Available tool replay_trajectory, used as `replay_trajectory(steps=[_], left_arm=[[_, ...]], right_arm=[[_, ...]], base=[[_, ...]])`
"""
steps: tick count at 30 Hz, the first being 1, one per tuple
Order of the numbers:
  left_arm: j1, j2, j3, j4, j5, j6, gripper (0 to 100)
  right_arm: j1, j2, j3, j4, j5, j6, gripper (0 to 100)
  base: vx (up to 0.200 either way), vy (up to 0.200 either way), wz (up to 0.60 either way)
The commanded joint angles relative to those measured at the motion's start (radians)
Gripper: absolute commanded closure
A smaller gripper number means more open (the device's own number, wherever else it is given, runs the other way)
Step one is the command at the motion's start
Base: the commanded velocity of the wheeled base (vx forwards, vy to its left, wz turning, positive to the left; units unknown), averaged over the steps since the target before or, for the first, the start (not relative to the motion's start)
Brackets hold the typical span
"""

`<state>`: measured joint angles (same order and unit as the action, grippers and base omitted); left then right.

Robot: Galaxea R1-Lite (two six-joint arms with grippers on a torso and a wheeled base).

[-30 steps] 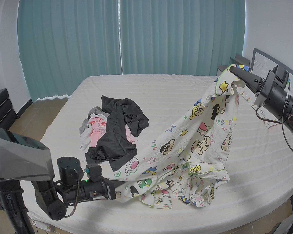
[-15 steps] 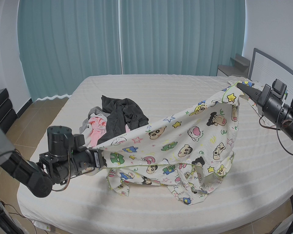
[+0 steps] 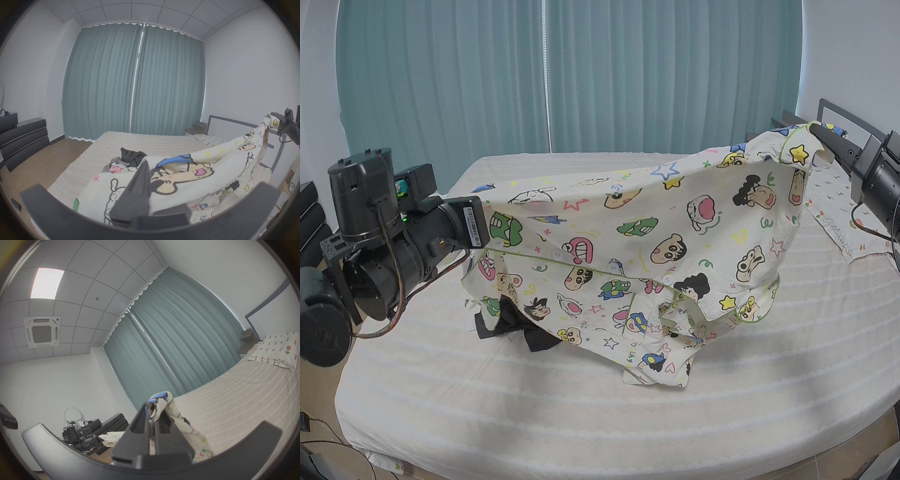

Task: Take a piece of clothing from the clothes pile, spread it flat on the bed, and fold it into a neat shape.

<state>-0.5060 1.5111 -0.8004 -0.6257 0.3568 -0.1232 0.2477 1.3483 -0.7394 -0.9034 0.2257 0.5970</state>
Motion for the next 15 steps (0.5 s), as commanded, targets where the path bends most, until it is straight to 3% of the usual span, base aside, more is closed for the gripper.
replay_trajectory(steps=[1,5,10,15], left_arm=[[-0.031,-0.051,0.102,0.0,0.007,-0.004,100],[-0.045,-0.052,0.129,0.0,0.007,-0.052,100],[-0.049,-0.051,0.136,0.001,0.008,-0.108,100],[-0.055,-0.071,0.147,0.001,0.011,-0.147,100]], right_arm=[[0.028,-0.04,0.087,-0.015,-0.029,0.015,100],[0.035,-0.047,0.09,-0.014,-0.029,0.033,100],[0.038,-0.054,0.087,-0.015,-0.026,0.038,100],[0.065,-0.09,0.089,-0.011,-0.022,0.148,100]], base=[[0.0,0.0,0.0],[0.0,0.0,0.0],[-0.2,0.0,0.0],[-0.2,0.0,0.0]])
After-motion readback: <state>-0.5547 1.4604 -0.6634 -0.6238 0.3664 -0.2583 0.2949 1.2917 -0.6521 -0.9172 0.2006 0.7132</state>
